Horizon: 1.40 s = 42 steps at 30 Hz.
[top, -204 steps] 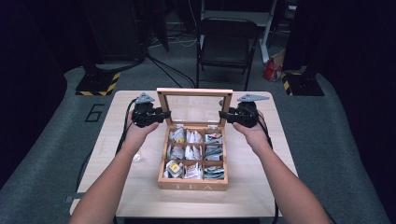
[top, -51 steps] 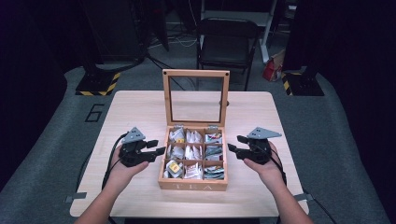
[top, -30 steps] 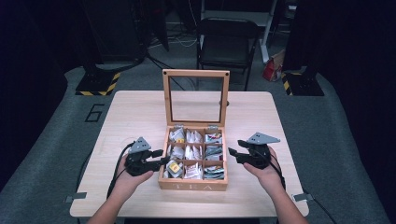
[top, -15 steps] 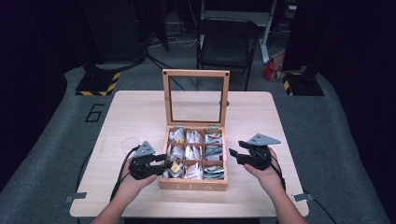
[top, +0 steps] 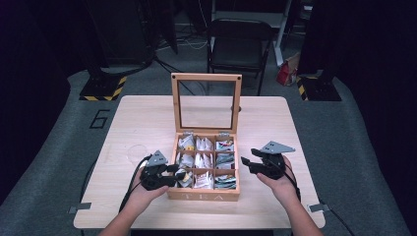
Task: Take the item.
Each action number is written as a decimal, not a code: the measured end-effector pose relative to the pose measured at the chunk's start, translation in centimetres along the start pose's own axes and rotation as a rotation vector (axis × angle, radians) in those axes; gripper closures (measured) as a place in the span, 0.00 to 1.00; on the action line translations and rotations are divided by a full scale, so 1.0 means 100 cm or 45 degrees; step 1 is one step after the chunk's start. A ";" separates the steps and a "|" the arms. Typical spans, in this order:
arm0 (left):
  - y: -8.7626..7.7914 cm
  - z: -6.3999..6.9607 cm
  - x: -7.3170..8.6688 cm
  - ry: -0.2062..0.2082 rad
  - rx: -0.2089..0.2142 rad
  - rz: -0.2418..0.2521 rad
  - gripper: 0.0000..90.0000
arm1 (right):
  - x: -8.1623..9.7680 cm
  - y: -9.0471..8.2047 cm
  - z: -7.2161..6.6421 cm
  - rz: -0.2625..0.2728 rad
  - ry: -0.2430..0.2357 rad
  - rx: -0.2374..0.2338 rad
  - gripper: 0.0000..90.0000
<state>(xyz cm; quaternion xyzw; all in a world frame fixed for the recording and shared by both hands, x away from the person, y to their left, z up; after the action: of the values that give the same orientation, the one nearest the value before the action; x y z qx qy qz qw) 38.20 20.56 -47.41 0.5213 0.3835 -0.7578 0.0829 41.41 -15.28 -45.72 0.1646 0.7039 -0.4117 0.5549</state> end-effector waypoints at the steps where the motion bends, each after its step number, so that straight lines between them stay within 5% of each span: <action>1: 0.001 0.001 0.000 -0.011 -0.003 0.007 0.59 | 0.000 0.000 0.000 0.003 0.000 0.001 0.49; 12: 0.000 0.004 -0.001 -0.035 0.051 0.026 0.69 | 0.000 0.000 -0.001 -0.002 0.002 0.012 0.48; 30: -0.006 0.017 -0.011 0.010 0.119 0.039 0.95 | 0.003 0.002 0.000 -0.015 -0.007 0.021 0.49; 42: -0.015 0.016 -0.021 0.028 0.096 0.076 0.97 | 0.005 0.002 0.001 -0.023 -0.006 0.025 0.49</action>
<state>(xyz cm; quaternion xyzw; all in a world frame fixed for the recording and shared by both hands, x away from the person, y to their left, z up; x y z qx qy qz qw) 37.19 20.01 -44.59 0.5435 0.3396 -0.7633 0.0816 41.45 -15.31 -46.22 0.1626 0.7000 -0.4240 0.5511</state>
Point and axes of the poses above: each handheld gripper's, and its own axes: y roughly forward along the jaws, x roughly out of its underside, z roughly to its right, the point moved 2 cm from there along y, roughly forward along the jaws, and after that the axes turned 7 degrees about z, right-handed, at the moved point
